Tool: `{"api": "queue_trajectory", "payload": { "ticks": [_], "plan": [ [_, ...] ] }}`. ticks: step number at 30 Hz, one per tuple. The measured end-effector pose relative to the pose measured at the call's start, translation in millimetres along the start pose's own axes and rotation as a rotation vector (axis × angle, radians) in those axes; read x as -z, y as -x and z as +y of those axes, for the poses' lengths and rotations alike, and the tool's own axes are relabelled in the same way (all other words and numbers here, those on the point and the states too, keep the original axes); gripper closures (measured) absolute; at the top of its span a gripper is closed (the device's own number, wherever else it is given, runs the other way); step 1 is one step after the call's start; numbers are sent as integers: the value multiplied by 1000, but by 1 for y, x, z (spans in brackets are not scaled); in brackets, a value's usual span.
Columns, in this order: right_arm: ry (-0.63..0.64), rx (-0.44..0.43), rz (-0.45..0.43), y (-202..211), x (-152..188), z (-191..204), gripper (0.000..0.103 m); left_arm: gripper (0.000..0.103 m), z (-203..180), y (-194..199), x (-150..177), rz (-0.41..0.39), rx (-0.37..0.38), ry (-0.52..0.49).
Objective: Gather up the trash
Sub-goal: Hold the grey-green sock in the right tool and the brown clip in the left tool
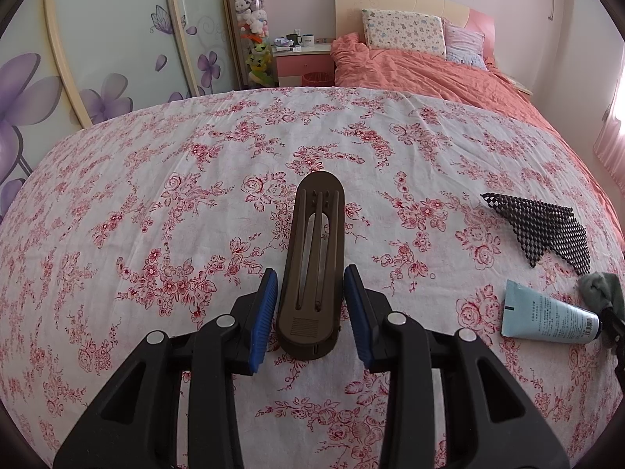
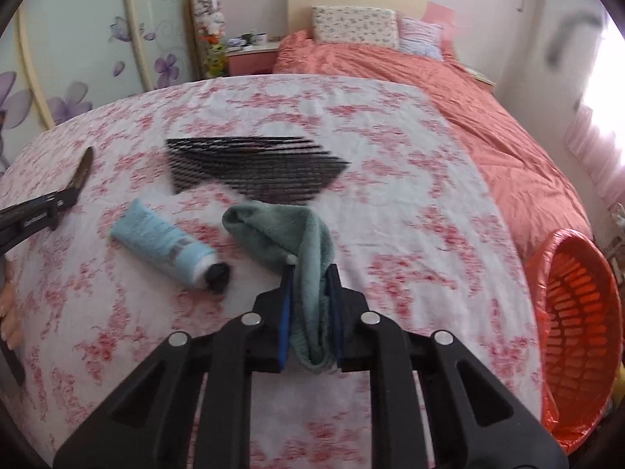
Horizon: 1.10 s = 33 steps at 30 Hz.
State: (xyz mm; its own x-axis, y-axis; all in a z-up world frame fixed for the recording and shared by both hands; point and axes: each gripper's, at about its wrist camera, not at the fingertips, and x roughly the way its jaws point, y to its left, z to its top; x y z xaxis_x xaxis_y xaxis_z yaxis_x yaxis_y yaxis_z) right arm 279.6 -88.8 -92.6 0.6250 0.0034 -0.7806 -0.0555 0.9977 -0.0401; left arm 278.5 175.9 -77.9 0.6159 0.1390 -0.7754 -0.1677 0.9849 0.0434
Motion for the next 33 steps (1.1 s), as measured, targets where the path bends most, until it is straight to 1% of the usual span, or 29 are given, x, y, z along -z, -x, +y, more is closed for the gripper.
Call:
{"api": "queue_trajectory", "payload": {
  "ticks": [3, 5, 7, 8, 11, 13, 16, 27, 28, 29, 33],
  "plan": [
    [-57, 34, -1, -2, 1, -17, 86, 66, 0, 0, 0, 0, 0, 0],
    [-53, 41, -7, -2, 2, -18, 86, 66, 1, 0, 0, -1, 9, 3],
    [-41, 56, -6, -1, 2, -15, 85, 65, 4, 0, 1, -3, 39, 0],
    [-39, 58, -6, -1, 2, -15, 84, 64, 5, 1, 2, -3, 55, -10],
    [-53, 40, -5, -2, 2, -16, 83, 63, 3, 6, 7, -6, 89, -34],
    [-80, 9, -3, -3, 2, -21, 82, 63, 2, 7, 8, -6, 101, -40],
    [-102, -16, -4, -3, 3, -25, 82, 63, -1, 4, 5, -4, 94, -45],
    [-109, -27, -4, -3, 3, -29, 81, 64, -7, -7, -9, -3, 45, -13],
    [-109, -27, -4, -3, 3, -30, 81, 69, -6, -7, -9, -4, 45, -12],
    [-109, -27, -4, -3, 3, -29, 81, 70, -7, -7, -9, -5, 48, -13],
    [-109, -27, -4, -3, 3, -29, 81, 70, -8, 1, 2, -6, 73, -41]
  ]
}}
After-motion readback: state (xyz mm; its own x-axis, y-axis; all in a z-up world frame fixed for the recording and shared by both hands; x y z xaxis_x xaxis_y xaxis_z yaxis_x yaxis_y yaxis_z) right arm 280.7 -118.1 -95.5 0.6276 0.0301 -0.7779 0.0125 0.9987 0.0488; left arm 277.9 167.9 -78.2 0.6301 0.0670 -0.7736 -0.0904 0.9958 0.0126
